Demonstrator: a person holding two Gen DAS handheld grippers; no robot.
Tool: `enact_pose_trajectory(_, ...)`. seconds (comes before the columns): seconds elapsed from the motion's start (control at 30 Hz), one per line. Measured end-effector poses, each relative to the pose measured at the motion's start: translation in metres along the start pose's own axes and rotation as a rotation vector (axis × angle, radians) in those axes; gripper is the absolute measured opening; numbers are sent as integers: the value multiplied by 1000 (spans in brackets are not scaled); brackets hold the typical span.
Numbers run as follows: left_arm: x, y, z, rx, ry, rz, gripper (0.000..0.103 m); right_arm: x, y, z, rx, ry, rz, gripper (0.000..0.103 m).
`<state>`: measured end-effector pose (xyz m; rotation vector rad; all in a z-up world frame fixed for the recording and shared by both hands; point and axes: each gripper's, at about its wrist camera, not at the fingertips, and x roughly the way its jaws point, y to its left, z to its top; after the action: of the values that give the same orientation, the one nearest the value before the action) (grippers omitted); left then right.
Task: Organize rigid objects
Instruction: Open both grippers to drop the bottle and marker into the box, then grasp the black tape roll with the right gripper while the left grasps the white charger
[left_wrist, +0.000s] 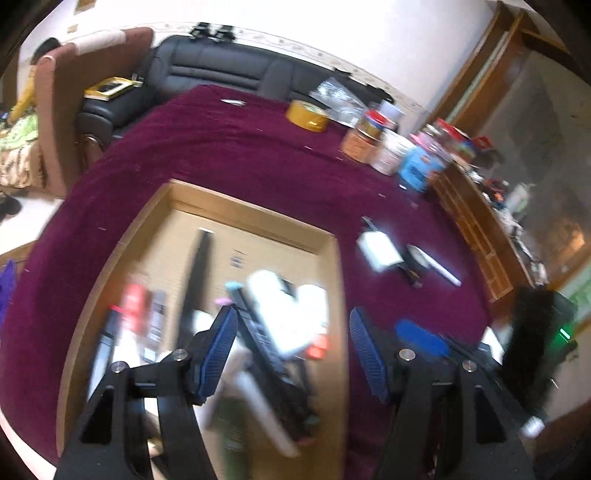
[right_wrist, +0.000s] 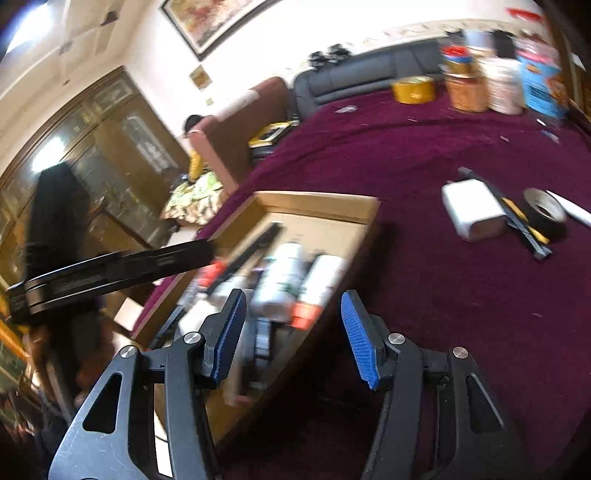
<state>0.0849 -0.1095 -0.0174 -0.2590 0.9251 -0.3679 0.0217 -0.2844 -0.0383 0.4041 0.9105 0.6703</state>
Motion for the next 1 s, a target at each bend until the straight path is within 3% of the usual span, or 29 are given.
enact_pose_trajectory(0.17, 21, -30, -7, 37, 43, -10, 64, -10, -52, 13, 105, 20, -62, 54)
enact_pose_trajectory(0.47, 40, -64, -9, 78, 87, -10, 64, -41, -137, 70, 313, -73, -238, 54)
enact_pose_trajectory(0.7, 58, -82, -4, 99, 122, 10, 64, -22, -190, 84, 434, -77, -336, 53)
enact_pose_trajectory(0.87, 74, -96, 3, 137, 155, 36, 64, -2, -197, 81, 425, -69, -380, 37)
enact_pose_trajectory(0.93, 84, -103, 8, 156, 176, 49, 64, 2, -194, 81, 389, -71, -402, 20)
enact_pose_trajectory(1.0, 96, -109, 14, 165, 196, 59, 64, 3, -194, 81, 378, -58, -412, 14)
